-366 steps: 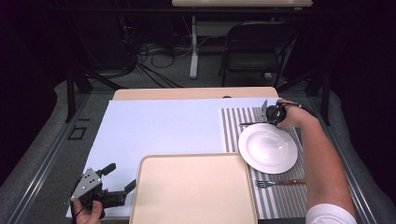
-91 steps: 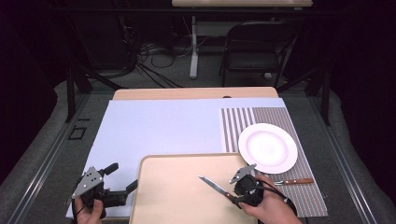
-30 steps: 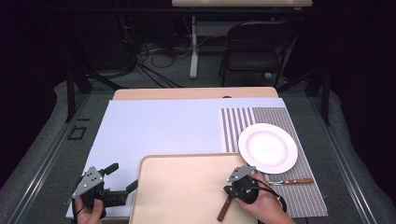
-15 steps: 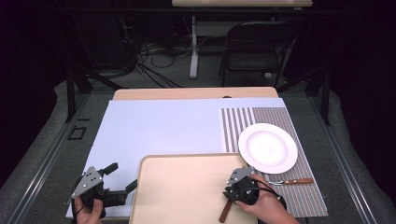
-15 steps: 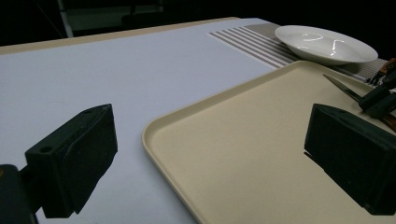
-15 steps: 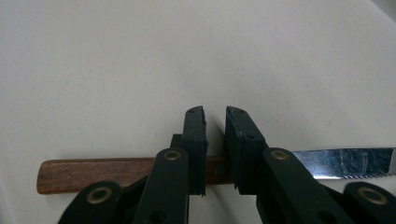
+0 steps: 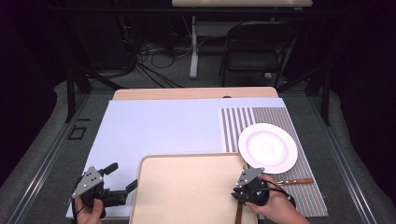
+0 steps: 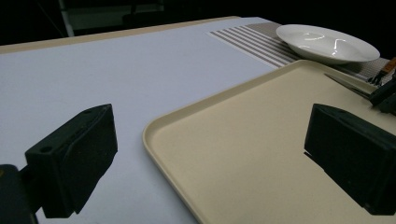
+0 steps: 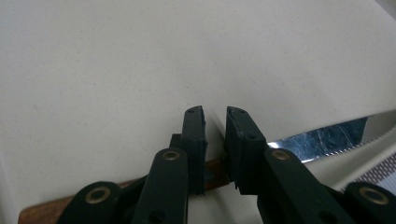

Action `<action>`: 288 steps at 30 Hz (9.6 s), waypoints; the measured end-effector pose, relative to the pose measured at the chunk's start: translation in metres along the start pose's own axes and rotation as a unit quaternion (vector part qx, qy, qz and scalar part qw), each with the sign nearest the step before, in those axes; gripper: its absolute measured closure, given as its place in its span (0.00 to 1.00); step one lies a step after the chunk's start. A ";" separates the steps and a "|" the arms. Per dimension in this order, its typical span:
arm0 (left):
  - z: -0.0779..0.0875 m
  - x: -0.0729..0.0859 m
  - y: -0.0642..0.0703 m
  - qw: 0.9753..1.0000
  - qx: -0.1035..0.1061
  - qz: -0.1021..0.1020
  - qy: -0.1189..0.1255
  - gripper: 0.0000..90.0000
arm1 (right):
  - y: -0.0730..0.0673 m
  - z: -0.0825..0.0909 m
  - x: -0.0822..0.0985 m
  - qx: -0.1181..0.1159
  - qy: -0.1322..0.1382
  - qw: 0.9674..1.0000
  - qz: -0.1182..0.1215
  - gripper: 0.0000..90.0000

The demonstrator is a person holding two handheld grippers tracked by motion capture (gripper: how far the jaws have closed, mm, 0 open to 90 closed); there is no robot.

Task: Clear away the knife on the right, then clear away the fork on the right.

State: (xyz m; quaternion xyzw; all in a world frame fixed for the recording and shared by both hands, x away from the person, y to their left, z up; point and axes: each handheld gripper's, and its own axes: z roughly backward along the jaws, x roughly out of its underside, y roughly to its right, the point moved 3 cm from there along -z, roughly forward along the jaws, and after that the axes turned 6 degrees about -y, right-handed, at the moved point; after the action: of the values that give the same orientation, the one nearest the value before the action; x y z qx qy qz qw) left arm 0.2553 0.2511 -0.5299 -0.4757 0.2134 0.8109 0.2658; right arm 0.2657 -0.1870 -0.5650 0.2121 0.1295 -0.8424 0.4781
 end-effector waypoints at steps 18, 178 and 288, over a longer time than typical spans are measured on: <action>-0.001 0.000 0.000 1.000 0.000 0.002 0.000 0.03 | 0.006 0.005 0.009 0.013 0.005 1.000 -0.009 0.87; -0.001 0.001 0.002 1.000 -0.004 0.006 -0.004 0.04 | 0.084 0.074 0.075 0.103 -0.207 0.951 0.207 0.66; -0.002 0.002 0.001 1.000 -0.003 0.007 -0.009 0.04 | 0.037 0.100 0.006 -0.017 -0.007 0.979 -0.205 0.87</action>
State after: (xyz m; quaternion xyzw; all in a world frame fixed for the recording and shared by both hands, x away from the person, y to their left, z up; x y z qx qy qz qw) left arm 0.2554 0.2493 -0.5327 -0.4674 0.2117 0.8178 0.2605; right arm 0.2720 -0.2523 -0.4811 0.1665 0.1814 -0.9217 0.2998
